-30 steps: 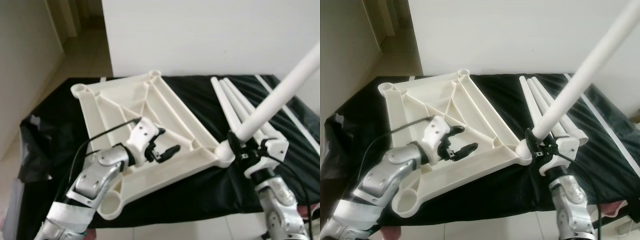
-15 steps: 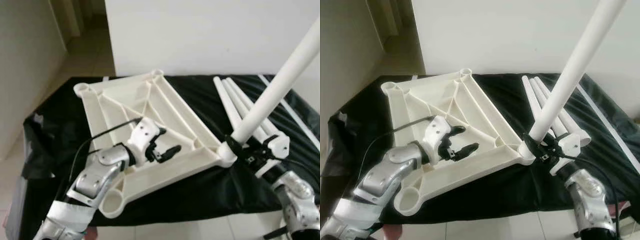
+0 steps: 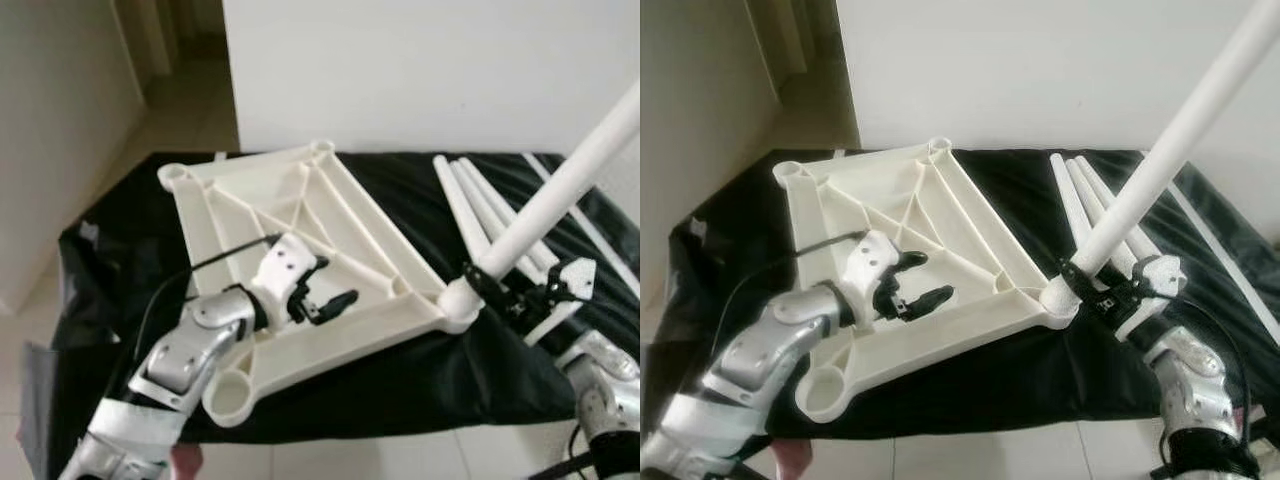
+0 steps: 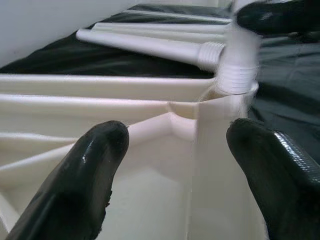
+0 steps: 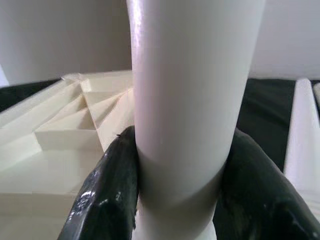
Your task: Building children table
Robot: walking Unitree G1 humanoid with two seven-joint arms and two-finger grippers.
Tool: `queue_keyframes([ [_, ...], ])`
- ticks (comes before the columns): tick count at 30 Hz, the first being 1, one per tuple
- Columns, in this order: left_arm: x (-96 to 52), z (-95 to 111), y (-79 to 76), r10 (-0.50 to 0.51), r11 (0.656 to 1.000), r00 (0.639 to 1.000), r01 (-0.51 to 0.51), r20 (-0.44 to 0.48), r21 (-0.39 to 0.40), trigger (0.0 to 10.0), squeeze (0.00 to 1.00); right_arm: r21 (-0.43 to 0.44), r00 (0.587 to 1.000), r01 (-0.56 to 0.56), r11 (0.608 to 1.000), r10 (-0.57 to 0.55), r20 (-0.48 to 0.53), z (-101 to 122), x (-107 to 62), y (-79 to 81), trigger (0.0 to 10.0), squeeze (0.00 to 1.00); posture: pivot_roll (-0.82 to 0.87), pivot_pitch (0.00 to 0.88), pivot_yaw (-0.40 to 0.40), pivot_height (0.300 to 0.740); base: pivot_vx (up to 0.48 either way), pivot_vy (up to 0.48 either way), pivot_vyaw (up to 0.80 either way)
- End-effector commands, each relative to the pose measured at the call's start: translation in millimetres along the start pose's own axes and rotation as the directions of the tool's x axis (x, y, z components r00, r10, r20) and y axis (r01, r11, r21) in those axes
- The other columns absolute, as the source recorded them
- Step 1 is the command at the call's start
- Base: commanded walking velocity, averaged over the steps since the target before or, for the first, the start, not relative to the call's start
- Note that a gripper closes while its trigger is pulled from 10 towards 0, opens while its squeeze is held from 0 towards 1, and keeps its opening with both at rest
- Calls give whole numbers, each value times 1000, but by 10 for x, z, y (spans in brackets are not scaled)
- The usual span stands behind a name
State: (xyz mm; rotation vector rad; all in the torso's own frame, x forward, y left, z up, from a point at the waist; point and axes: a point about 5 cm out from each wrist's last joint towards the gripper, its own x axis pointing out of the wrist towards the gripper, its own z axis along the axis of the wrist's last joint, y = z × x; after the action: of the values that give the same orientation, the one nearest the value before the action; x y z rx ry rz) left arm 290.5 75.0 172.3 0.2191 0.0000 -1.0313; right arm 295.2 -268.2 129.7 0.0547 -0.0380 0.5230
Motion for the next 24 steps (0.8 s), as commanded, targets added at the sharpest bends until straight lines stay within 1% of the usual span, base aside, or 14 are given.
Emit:
queue_keyframes([
  [1,4,-1,-39,-92,996,996,92,-6,-1,10000,0,104,961,76,992,-45,-273,-534,-205,21,10000,0,43,0,35,740,0,0,0],
  [2,3,0,-38,-92,996,996,92,-6,-2,10000,0,112,961,66,992,-33,-275,-543,-197,31,10000,0,43,0,35,740,0,0,0],
  [7,3,1,-37,-92,996,996,92,-6,-2,10000,0,120,963,76,990,-41,-268,-532,-170,13,10000,0,44,0,36,740,0,0,0],
  [8,3,0,-39,-94,996,996,94,-6,-2,10000,0,119,959,97,988,-61,-275,-526,-155,-12,10000,0,44,0,35,740,0,0,0],
  [9,4,2,-41,-94,996,996,94,-6,-1,10000,0,103,960,94,990,-62,-274,-511,-145,-20,10000,0,45,0,34,740,0,0,0],
  [12,3,5,-43,-94,996,996,94,-4,-3,10000,0,96,959,86,992,-56,-276,-504,-136,-25,10000,0,45,0,34,740,0,0,0],
  [19,-6,1,-40,-87,996,996,87,-7,-3,10000,0,46,959,78,996,-63,-278,-525,-110,46,10000,0,50,0,26,740,0,0,0],
  [21,-9,2,-38,-88,996,996,88,-7,-3,10000,0,39,961,88,995,-75,-268,-521,-81,66,10000,0,50,0,24,740,0,0,0],
  [24,-14,0,-33,-88,996,996,88,-6,-5,10000,0,28,965,133,991,-123,-233,-508,-12,136,10000,0,48,0,23,740,0,0,0],
])
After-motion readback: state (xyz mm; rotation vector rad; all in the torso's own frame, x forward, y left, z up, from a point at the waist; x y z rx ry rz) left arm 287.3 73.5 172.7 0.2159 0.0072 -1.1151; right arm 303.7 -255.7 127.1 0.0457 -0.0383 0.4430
